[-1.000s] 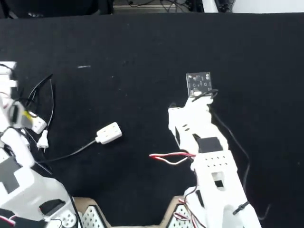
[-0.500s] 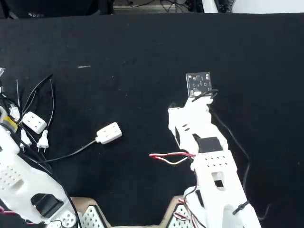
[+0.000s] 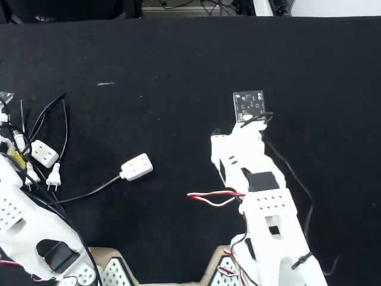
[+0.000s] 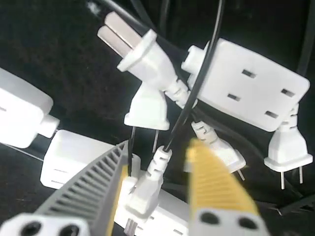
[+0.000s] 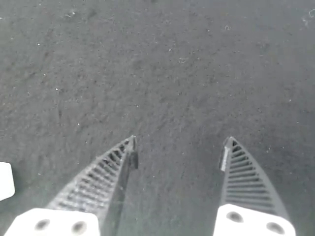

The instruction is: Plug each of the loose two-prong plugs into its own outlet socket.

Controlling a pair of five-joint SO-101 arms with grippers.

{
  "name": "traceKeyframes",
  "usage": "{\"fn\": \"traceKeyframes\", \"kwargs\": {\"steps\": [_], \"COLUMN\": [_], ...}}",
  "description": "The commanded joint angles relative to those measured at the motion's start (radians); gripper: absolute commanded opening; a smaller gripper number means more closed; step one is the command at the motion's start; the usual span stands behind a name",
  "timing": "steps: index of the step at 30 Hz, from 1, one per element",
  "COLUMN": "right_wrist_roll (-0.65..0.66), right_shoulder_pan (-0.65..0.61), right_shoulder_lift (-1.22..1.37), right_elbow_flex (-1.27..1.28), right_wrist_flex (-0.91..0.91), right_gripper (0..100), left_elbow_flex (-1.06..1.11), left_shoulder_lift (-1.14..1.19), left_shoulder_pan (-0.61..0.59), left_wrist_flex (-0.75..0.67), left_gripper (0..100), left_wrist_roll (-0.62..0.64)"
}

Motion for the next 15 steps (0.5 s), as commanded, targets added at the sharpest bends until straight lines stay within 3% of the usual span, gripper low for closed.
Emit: {"fn": "traceKeyframes", "kwargs": {"steps": [1, 15], "right_wrist_roll": [0.012, 0.012], "right_shoulder_pan": [-0.015, -0.015], "right_shoulder_lift": [-0.022, -0.022], "right_elbow_flex": [-0.004, -0.004], "right_wrist_flex": [-0.026, -0.026], "right_gripper": [26.2, 26.2], "left_elbow_flex": [-0.048, -0.048], "left_shoulder_lift": [-0.051, -0.394], "left_shoulder_pan": [-0.013, 0.093], "left_wrist_flex": [0.015, 0.341], "left_gripper": [3, 3], "left_wrist_roll": [-0.005, -0.002]}}
